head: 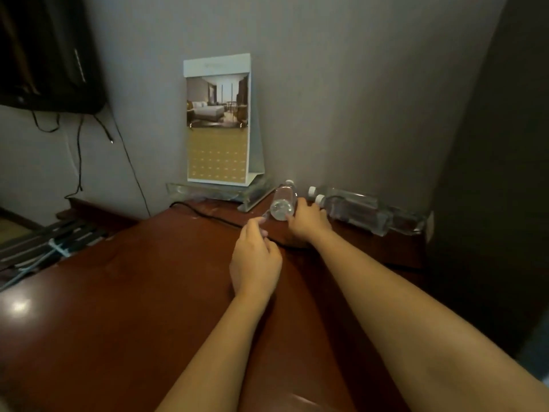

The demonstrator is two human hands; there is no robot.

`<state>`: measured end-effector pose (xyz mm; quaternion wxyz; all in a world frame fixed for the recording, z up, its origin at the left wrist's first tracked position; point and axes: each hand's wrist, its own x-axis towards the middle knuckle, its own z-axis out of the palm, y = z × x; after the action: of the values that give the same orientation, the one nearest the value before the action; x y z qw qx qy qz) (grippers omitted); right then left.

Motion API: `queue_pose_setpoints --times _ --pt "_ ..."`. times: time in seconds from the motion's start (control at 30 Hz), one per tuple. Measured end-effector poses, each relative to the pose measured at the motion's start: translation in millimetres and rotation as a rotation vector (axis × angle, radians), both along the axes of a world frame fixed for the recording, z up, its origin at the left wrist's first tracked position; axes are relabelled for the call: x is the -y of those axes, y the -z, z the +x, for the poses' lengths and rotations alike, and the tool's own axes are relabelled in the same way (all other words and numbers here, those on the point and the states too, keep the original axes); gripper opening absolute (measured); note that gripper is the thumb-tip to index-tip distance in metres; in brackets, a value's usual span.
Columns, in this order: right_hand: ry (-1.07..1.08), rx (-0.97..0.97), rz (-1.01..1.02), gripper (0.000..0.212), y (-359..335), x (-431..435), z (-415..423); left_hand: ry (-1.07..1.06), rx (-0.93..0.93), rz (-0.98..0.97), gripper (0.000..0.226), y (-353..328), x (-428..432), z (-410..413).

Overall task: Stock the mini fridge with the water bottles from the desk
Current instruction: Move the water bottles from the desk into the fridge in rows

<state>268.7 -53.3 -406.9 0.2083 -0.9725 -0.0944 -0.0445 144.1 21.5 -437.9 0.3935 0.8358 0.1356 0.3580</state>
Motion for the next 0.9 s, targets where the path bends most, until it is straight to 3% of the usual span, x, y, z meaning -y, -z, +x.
queue_pose_setpoints --times 0.17,0.37,0.5,0.6,0.73,0.9 --pt "0.014 -0.054 0.047 0.087 12 -37 56 0.022 -0.112 0.172 0.039 5 2 2" --pt "0.134 0.112 0.089 0.067 16 -45 62 -0.02 -0.051 0.22 0.033 7 3 0" --pt "0.253 0.006 0.373 0.068 11 -30 54 -0.023 -0.068 0.224 0.033 6 3 0" --pt "0.306 -0.063 0.742 0.058 0 -18 35 -0.012 -0.029 0.169 0.031 4 2 -1" --pt "0.272 -0.231 1.305 0.037 -9 -13 -27 0.084 0.086 -0.207 0.024 9 -6 13" --pt "0.096 -0.368 1.329 0.026 -4 -20 -102 0.371 0.097 -1.021 0.033 4 -7 20"
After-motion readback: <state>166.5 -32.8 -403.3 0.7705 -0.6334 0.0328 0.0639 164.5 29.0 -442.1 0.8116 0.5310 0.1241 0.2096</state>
